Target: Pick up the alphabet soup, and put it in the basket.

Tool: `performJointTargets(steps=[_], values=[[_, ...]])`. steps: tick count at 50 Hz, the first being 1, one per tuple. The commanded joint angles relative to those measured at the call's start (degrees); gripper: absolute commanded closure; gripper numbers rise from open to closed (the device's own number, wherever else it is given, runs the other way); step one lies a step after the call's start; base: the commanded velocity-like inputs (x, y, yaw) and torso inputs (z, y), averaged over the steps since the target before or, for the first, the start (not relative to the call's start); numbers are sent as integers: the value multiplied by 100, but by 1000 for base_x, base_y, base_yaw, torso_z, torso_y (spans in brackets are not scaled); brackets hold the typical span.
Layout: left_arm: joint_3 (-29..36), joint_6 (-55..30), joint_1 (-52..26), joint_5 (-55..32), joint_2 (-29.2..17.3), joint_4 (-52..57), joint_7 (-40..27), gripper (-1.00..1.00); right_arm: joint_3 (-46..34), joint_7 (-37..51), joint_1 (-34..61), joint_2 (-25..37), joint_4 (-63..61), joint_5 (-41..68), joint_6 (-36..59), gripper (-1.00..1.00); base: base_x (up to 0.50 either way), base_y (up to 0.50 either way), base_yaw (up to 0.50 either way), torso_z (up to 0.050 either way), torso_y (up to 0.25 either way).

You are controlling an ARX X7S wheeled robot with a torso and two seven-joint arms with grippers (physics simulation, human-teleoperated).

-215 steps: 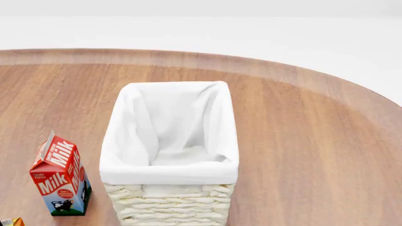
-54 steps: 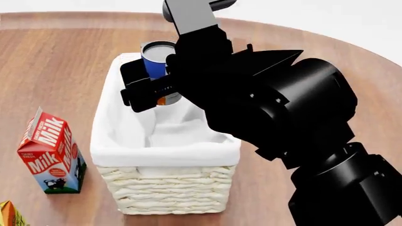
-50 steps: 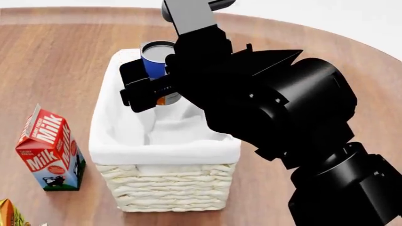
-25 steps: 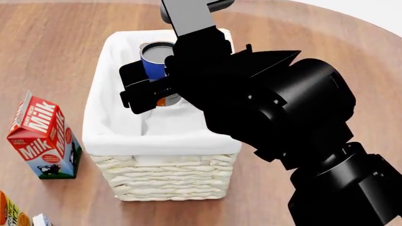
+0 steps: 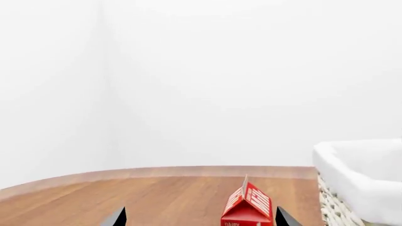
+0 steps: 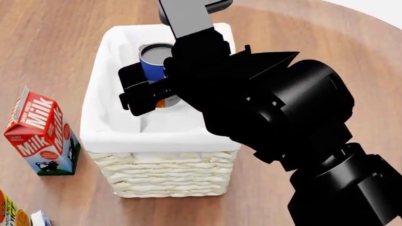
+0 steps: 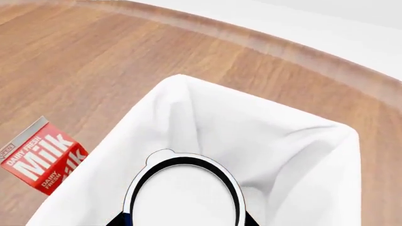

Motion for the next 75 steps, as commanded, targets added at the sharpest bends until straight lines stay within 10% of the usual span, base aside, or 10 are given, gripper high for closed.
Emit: performJointTargets(steps=[1, 34, 35, 75], values=[[17, 54, 10, 4, -15, -1, -9, -100, 32, -56, 56, 13, -68, -93, -12, 100, 0, 0, 0, 0, 0], [19, 101, 47, -8, -60, 44, -58, -100, -327, -151, 22, -110, 113, -396, -226, 100, 0, 0, 0, 0, 0], [23, 95, 42, -10, -58, 44, -57, -100, -277, -58, 19, -108, 134, -450, -327, -100, 0, 0, 0, 0, 0], [33, 115, 65, 22, -85, 57, -128, -100, 949, 1038, -207, 1360, -2478, 852, 205, -100, 0, 0, 0, 0, 0]])
